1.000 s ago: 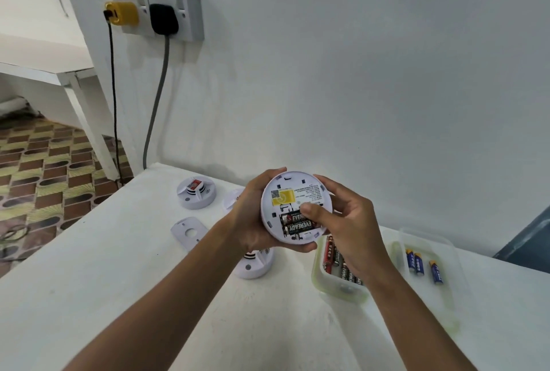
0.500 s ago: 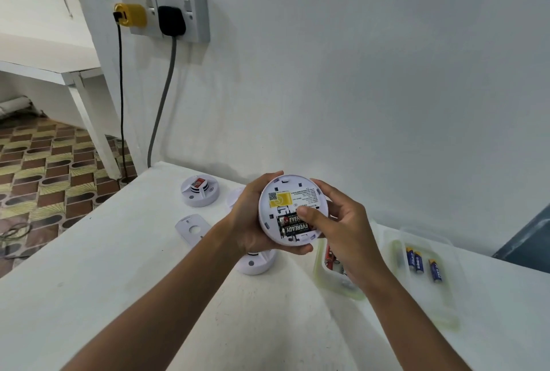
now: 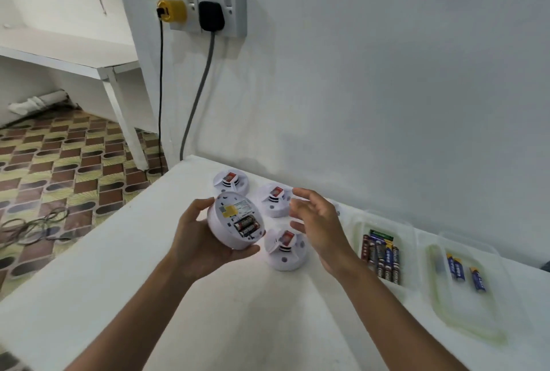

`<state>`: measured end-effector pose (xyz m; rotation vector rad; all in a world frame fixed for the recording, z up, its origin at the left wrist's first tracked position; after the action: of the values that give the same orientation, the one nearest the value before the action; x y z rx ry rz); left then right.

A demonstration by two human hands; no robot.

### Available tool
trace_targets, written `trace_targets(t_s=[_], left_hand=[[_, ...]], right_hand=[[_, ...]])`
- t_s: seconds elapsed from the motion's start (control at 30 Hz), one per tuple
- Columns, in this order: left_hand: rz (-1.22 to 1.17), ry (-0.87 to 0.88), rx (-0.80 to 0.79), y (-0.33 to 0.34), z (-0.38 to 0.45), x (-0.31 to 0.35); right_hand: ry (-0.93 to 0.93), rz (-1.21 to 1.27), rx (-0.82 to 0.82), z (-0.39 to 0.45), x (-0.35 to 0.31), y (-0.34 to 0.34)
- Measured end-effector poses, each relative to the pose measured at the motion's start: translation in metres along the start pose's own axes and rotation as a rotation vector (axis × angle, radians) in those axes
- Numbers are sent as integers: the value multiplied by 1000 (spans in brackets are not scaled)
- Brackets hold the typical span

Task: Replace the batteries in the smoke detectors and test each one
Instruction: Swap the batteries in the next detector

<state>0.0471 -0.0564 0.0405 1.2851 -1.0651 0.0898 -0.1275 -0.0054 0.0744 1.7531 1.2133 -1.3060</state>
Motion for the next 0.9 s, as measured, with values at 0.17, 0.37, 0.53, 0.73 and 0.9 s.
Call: trace_targets(t_s=[0.17,0.37,0.53,0.73,0.9], left_hand=[[29,92,128,-67,-25,27],[95,67,177,-111,-32,32],[89,41,156,-121,-27,34],[29,36,102,-125,-24,33],[-16,37,40,-131,-24,31]], right_hand=[[-135,-531,2,44,6,80],[-51,-1117,-55,84,35,133],[-88,-1243,53,99,47,153],[-48,-1169,59,105,47,154],[187,-773,-160,88,36,155]])
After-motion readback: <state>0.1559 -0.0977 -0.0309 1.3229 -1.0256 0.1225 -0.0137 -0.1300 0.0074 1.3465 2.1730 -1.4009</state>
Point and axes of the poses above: each hand's wrist, its own z-axis towards the middle knuckle, its own y-axis out of the palm, x = y × z, the point moved 6 cm from there along z, towards the middle knuckle, and after that the axes turned 15 degrees about y, right-handed, at the moved point
